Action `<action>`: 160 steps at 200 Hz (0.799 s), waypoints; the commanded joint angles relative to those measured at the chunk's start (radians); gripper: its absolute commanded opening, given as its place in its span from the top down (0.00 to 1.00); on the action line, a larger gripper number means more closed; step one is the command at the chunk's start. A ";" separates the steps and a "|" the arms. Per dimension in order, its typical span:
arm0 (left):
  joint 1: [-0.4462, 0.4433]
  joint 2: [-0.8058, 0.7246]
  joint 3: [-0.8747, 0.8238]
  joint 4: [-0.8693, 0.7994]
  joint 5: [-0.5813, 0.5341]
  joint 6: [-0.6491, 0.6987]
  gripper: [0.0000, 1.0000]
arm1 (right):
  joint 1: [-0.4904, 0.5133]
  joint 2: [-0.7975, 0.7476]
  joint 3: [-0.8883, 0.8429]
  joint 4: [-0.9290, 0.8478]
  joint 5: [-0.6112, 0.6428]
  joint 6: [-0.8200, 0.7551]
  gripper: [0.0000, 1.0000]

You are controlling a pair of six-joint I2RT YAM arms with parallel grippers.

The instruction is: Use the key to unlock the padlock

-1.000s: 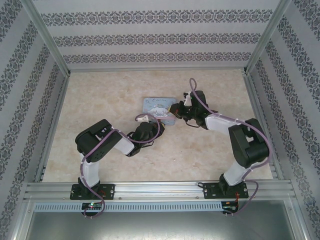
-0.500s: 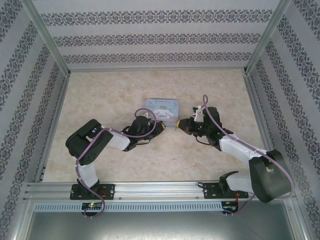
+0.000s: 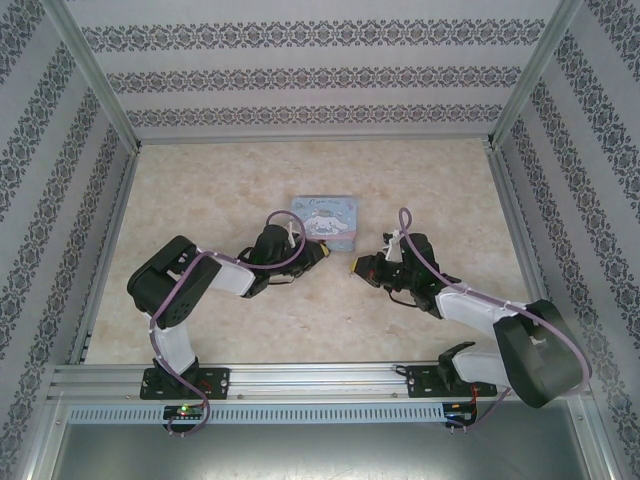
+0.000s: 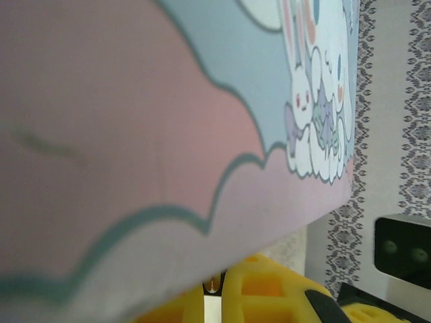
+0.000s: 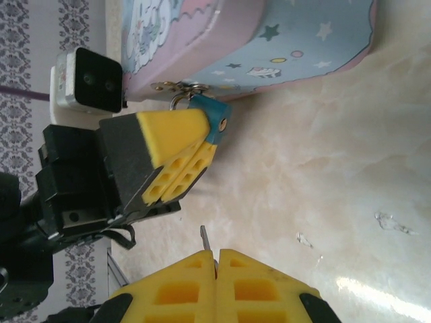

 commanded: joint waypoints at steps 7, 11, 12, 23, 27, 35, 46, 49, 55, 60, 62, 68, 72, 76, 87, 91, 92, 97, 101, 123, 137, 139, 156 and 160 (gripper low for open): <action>0.011 -0.004 -0.001 0.144 0.067 -0.077 1.00 | 0.011 0.038 0.005 0.105 0.032 0.035 1.00; 0.012 -0.004 -0.002 0.147 0.071 -0.080 1.00 | 0.013 0.042 0.007 0.109 0.032 0.037 1.00; 0.013 -0.004 -0.002 0.147 0.071 -0.081 1.00 | 0.013 0.044 0.008 0.110 0.032 0.037 1.00; 0.013 -0.003 -0.001 0.157 0.080 -0.089 1.00 | 0.013 0.058 0.014 0.118 0.032 0.038 1.00; 0.014 -0.002 0.000 0.160 0.084 -0.092 1.00 | 0.013 0.066 0.017 0.124 0.032 0.039 1.00; 0.015 -0.002 0.004 0.165 0.091 -0.099 1.00 | 0.013 0.080 0.021 0.134 0.031 0.043 1.00; 0.015 -0.004 0.004 0.168 0.095 -0.110 1.00 | 0.013 0.102 0.026 0.153 0.026 0.049 1.00; 0.015 -0.005 0.003 0.170 0.096 -0.113 1.00 | 0.013 0.108 0.027 0.158 0.026 0.051 1.00; 0.016 -0.007 0.003 0.171 0.098 -0.120 1.00 | 0.013 0.119 0.029 0.169 0.025 0.057 1.00; 0.017 -0.009 0.004 0.170 0.099 -0.125 1.00 | 0.013 0.128 0.030 0.178 0.024 0.059 1.00; 0.018 -0.010 0.003 0.170 0.099 -0.128 1.00 | 0.013 0.132 0.030 0.182 0.023 0.062 1.00; 0.020 -0.010 0.002 0.176 0.100 -0.135 1.00 | 0.013 0.142 0.032 0.195 0.024 0.068 1.00; 0.020 -0.011 0.001 0.180 0.101 -0.140 1.00 | 0.013 0.148 0.032 0.203 0.023 0.071 1.00; 0.021 -0.010 0.000 0.184 0.103 -0.146 1.00 | 0.013 0.154 0.033 0.210 0.024 0.075 1.00; 0.023 -0.010 0.001 0.194 0.107 -0.163 1.00 | 0.013 0.166 0.036 0.226 0.025 0.082 1.00; 0.023 -0.009 -0.001 0.198 0.107 -0.168 1.00 | 0.013 0.169 0.037 0.232 0.027 0.086 1.00; 0.022 -0.009 -0.001 0.198 0.107 -0.169 1.00 | 0.013 0.170 0.036 0.233 0.027 0.087 1.00; 0.023 -0.010 0.001 0.201 0.109 -0.178 1.00 | 0.013 0.176 0.039 0.241 0.030 0.093 1.00; 0.022 -0.009 0.000 0.204 0.110 -0.184 1.00 | 0.013 0.181 0.038 0.250 0.032 0.099 1.00; 0.023 -0.013 0.000 0.210 0.113 -0.209 1.00 | 0.016 0.208 0.041 0.304 0.035 0.136 1.00; 0.023 -0.018 -0.001 0.215 0.110 -0.223 1.00 | 0.021 0.220 0.043 0.331 0.042 0.155 1.00; 0.022 -0.018 -0.002 0.215 0.110 -0.225 1.00 | 0.021 0.221 0.042 0.333 0.043 0.157 1.00; 0.023 -0.022 -0.003 0.215 0.109 -0.241 1.00 | 0.028 0.223 0.044 0.345 0.058 0.168 1.00; 0.023 -0.024 -0.004 0.215 0.107 -0.245 1.00 | 0.029 0.224 0.045 0.346 0.061 0.171 1.00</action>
